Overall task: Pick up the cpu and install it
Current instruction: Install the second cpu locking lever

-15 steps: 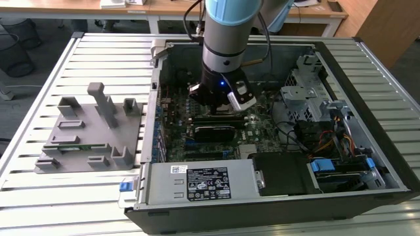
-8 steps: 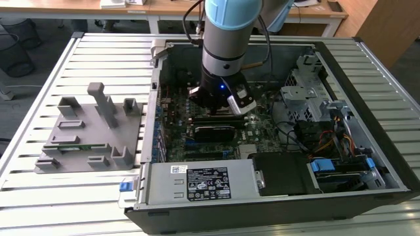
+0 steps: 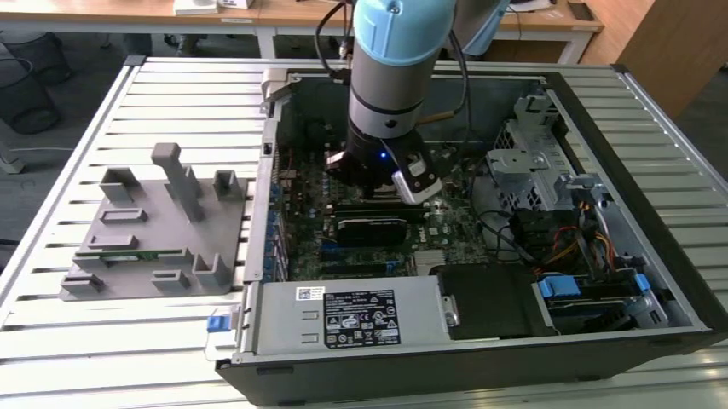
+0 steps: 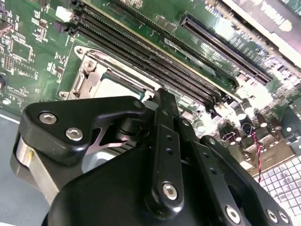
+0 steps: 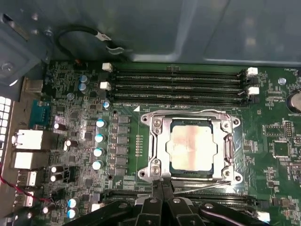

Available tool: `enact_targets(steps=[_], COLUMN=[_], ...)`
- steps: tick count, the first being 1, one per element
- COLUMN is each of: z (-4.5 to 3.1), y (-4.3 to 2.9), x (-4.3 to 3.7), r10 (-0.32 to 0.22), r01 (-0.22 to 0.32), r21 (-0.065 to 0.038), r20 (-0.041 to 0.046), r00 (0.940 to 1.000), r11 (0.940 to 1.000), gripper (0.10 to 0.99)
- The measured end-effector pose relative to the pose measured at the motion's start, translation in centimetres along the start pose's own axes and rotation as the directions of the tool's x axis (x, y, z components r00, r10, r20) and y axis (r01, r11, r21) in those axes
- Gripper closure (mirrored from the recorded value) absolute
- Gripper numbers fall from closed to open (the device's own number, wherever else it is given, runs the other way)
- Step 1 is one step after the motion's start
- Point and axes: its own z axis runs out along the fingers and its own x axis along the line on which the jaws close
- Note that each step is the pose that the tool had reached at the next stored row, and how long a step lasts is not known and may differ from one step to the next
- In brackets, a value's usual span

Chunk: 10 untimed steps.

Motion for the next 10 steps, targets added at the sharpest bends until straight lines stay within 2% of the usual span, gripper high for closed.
enact_targets(steps=[2, 5, 10], z=[0.03, -0.02, -0.06], y=[-0.18, -0.54, -1.03], x=[0.03, 0.08, 0.19], r10=[0.000, 0.000, -0.001], r01=[0.000, 0.000, 0.001], r21=[-0.003, -0.017, -0.024], r20=[0.0000, 0.0004, 0.0005], r00=[1.0000, 1.0000, 1.0000], r11=[1.0000, 0.9999, 0.9997], gripper=[0.980, 0.980, 0.980])
